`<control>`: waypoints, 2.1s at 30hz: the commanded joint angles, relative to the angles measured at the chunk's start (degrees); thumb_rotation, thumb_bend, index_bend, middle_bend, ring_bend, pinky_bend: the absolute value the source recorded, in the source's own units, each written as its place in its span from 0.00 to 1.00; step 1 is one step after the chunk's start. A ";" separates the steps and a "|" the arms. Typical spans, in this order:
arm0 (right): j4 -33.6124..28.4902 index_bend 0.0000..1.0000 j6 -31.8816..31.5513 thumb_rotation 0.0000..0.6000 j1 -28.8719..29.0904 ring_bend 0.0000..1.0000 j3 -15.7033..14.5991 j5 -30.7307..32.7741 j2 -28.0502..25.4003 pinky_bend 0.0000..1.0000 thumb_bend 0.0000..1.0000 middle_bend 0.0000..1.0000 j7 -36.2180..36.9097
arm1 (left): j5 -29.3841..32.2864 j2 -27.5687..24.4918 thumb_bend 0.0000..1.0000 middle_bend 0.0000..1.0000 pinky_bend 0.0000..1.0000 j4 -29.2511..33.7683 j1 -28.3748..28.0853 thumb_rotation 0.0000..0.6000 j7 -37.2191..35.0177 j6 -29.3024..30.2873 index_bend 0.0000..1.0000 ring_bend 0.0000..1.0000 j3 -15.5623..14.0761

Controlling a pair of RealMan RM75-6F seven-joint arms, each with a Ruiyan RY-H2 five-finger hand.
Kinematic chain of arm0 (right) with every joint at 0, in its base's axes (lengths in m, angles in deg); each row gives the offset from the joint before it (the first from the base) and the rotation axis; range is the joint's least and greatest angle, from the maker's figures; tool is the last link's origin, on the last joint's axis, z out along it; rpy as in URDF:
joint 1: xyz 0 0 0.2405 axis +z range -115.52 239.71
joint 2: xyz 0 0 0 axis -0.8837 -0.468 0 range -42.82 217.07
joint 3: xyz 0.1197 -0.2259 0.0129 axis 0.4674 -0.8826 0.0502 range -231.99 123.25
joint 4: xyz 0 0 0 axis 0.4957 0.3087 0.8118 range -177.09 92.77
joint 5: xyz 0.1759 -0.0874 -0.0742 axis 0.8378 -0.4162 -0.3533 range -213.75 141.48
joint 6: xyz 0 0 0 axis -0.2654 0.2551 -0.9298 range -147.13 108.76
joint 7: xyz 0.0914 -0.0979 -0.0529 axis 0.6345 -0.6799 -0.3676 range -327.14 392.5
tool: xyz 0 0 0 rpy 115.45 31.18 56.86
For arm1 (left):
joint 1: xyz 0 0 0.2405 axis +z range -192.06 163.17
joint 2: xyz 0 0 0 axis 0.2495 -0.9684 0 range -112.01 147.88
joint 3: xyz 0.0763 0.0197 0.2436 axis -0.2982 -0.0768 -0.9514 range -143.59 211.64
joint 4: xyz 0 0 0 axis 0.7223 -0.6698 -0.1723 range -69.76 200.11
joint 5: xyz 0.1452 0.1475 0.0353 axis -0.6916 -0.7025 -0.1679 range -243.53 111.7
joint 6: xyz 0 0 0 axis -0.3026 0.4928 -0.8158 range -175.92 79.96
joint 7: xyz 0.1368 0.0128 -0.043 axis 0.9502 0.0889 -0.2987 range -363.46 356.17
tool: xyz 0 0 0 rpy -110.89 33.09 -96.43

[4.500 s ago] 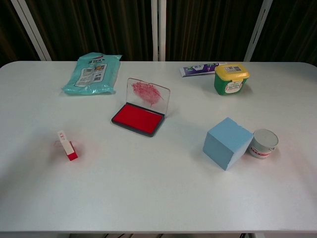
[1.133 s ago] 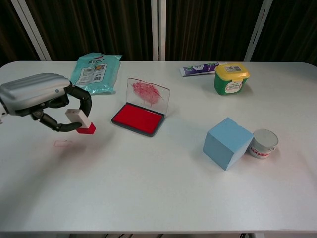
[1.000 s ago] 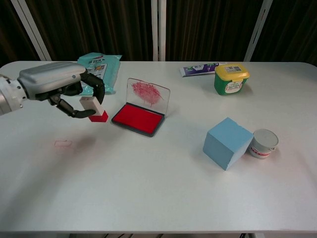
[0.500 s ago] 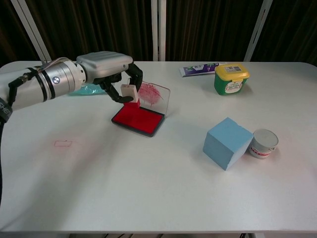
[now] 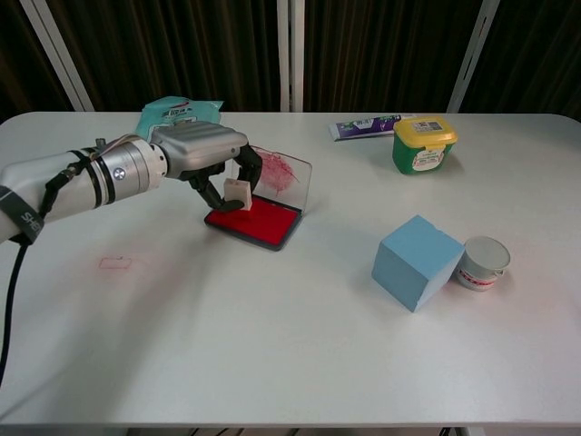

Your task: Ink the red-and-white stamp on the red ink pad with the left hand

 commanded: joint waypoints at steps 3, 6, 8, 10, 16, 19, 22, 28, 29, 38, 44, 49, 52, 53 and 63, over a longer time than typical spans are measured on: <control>0.25 0.00 0.23 1.00 0.00 0.00 -0.03 0.20 0.13 0.00 0.17 0.00 0.12 | -0.31 1.70 0.40 0.58 1.00 -2.70 -0.03 1.00 -2.18 -0.53 0.59 1.00 -1.02; 0.51 0.00 0.48 1.00 0.07 0.00 0.01 0.36 0.21 0.00 0.17 0.00 0.27 | -0.44 2.39 0.40 0.58 1.00 -3.96 0.01 1.00 -3.51 -0.58 0.59 1.00 -1.39; 0.56 0.00 0.61 1.00 0.14 0.00 0.04 0.40 0.22 0.00 0.17 0.00 0.35 | -0.59 2.70 0.40 0.58 1.00 -4.65 -0.02 1.00 -4.14 -0.48 0.59 1.00 -1.58; 0.53 0.00 0.59 1.00 0.19 0.00 0.11 0.38 0.17 0.00 0.17 0.00 0.38 | -0.73 2.83 0.40 0.58 1.00 -5.08 -0.10 1.00 -4.84 -0.21 0.59 1.00 -1.64; 0.12 0.00 0.32 1.00 0.14 0.00 0.33 0.47 -0.20 0.00 0.17 0.00 0.38 | -0.86 0.63 0.40 0.58 1.00 -2.71 -0.53 1.00 -6.68 1.95 0.59 1.00 -0.70; 0.03 0.00 0.34 1.00 0.12 0.00 0.36 0.57 -0.27 0.00 0.17 0.00 0.45 | -0.63 -2.59 0.40 0.58 1.00 0.96 -0.34 1.00 -6.83 3.32 0.59 1.00 0.02; 0.11 0.00 0.59 1.00 0.22 0.00 0.38 0.69 -0.22 0.00 0.17 0.00 0.55 | -0.34 -7.07 0.40 0.58 1.00 6.36 0.88 1.00 -5.85 5.40 0.59 1.00 0.38; 0.46 0.00 1.30 1.00 0.69 0.00 0.37 0.62 0.29 0.00 0.17 0.00 0.44 | 0.72 -17.09 0.40 0.58 1.00 19.48 6.13 1.00 -2.39 8.57 0.59 1.00 -1.76; 0.50 0.00 1.40 1.00 0.77 0.00 0.36 0.60 0.36 0.00 0.17 0.00 0.41 | 0.60 -18.27 0.40 0.58 1.00 21.08 7.20 1.00 -1.57 9.25 0.59 1.00 -2.59; 0.51 0.00 1.79 1.00 1.21 0.00 0.18 0.15 0.74 0.00 0.17 0.00 -0.20 | -0.51 -20.43 0.39 0.58 1.00 23.53 18.44 1.00 -0.05 16.13 0.59 1.00 -10.49; 0.36 0.00 1.78 1.00 1.15 0.00 0.16 0.35 0.65 0.00 0.17 0.00 -0.32 | -0.98 -17.15 0.39 0.58 1.00 18.17 21.22 1.00 -2.59 17.35 0.58 1.00 -11.12; 0.11 0.00 1.41 1.00 0.90 0.00 0.12 0.44 0.52 0.00 0.17 0.00 -0.55 | -1.90 -14.94 0.39 0.58 1.00 14.84 21.60 1.00 -3.63 17.73 0.58 1.00 -10.54; 0.21 0.00 1.49 1.00 0.83 0.00 0.14 0.73 0.53 0.00 0.17 0.00 -0.52 | -2.75 -13.79 0.39 0.58 1.00 13.18 21.83 1.00 -4.42 18.51 0.58 1.00 -10.34; 0.24 0.00 1.50 1.00 0.82 0.00 0.17 0.80 0.52 0.00 0.17 0.00 -0.50 | -3.09 -13.50 0.40 0.58 1.00 12.63 21.85 1.00 -4.64 18.75 0.58 1.00 -10.34; 0.18 0.00 1.50 1.00 0.84 0.00 0.34 1.08 0.40 0.00 0.17 0.00 -0.50 | -5.41 -11.81 0.40 0.57 1.00 8.77 21.66 1.00 -6.57 19.79 0.58 1.00 -10.17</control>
